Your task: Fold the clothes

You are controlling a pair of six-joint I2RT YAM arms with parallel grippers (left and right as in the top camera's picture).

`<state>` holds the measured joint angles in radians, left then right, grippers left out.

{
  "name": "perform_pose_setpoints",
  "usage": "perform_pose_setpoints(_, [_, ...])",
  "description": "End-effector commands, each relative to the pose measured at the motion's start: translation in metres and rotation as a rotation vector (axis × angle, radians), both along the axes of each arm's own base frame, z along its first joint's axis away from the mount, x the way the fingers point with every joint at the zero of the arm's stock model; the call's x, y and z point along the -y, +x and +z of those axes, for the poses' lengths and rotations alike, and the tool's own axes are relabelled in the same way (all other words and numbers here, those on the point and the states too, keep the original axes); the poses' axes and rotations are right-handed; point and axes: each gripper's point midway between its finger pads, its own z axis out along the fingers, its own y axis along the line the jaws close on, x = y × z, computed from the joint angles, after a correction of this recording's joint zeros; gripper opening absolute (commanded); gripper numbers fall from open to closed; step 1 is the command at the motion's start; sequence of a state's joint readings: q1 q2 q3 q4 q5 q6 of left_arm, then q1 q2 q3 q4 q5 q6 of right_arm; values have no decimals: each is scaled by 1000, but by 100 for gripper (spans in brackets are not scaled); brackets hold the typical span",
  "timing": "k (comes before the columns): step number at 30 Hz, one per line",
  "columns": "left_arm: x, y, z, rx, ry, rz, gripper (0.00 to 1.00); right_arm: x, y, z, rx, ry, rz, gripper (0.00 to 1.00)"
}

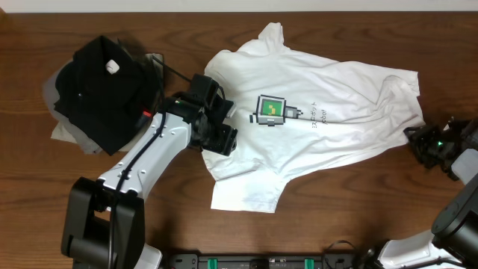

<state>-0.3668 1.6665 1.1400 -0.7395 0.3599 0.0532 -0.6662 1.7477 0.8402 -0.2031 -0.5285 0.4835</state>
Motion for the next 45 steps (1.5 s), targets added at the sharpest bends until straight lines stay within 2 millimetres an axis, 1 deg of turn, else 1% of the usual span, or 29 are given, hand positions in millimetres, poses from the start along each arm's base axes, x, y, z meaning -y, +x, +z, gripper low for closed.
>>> perform_pose_setpoints(1, [-1,0,-4,-2,8,-5,67,-3,-2,-4,0,10,19,33])
perform_pose_setpoints(2, [-1,0,-4,0,8,-5,67,-2,-2,-5,-3,8,17,26])
perform_pose_setpoints(3, [-1,0,-4,0,7,-5,67,-2,-3,-5,-6,7,15,11])
perform_pose_setpoints(4, [-1,0,-4,-1,7,-5,67,-3,-4,-5,-9,12,14,4])
perform_pose_setpoints(5, [-1,0,-4,-1,7,-5,67,-4,-4,-6,-12,23,11,1])
perform_pose_setpoints(8, [-1,0,-4,-1,7,-5,67,-5,-7,-5,-20,38,7,1])
perform_pose_setpoints(11, [-2,-2,-4,-8,10,-5,67,-3,-16,7,-36,48,-13,1])
perform_pose_setpoints(13, [-2,-4,-4,-15,13,-5,67,2,-23,20,-46,41,-38,1])
perform_pose_setpoints(15, [-3,-7,-5,-30,18,-4,67,15,-34,37,-72,-2,-85,1])
perform_pose_setpoints(16, [-5,-10,-6,-43,23,-4,67,20,-41,45,-96,-28,-110,1])
perform_pose_setpoints(19, [-10,-23,-8,-100,44,-1,67,41,-72,69,-212,-157,-203,1])
perform_pose_setpoints(20, [-12,-29,-8,-124,52,1,67,44,-80,77,-242,-194,-223,1])
perform_pose_setpoints(21, [-13,-33,-9,-145,59,7,67,46,-88,83,-269,-230,-240,1])
perform_pose_setpoints(22, [-15,-38,-9,-166,64,13,67,46,-91,88,-276,-250,-245,2])
perform_pose_setpoints(24, [-14,-46,-8,-205,52,9,67,41,-92,96,-265,-262,-238,3])
perform_pose_setpoints(27, [-9,-57,-6,-253,16,4,68,40,-94,97,-280,-276,-238,4])
perform_pose_setpoints(28, [-8,-60,-8,-265,11,4,68,40,-95,96,-284,-273,-238,4])
perform_pose_setpoints(29, [-9,-62,-9,-271,11,4,71,40,-95,95,-286,-271,-236,4])
perform_pose_setpoints(32, [-12,-73,-18,-306,16,9,73,39,-94,92,-289,-265,-233,4])
perform_pose_setpoints(35, [-4,-89,-23,-365,-42,0,77,38,-93,91,-291,-263,-227,4])
perform_pose_setpoints(38, [4,-107,-26,-428,-88,-16,77,37,-90,92,-284,-269,-221,4])
perform_pose_setpoints(43, [9,-128,-33,-483,-62,-22,78,34,-84,93,-270,-279,-202,5])
perform_pose_setpoints(45, [13,-139,-36,-499,-46,-51,78,33,-81,94,-264,-283,-196,5])
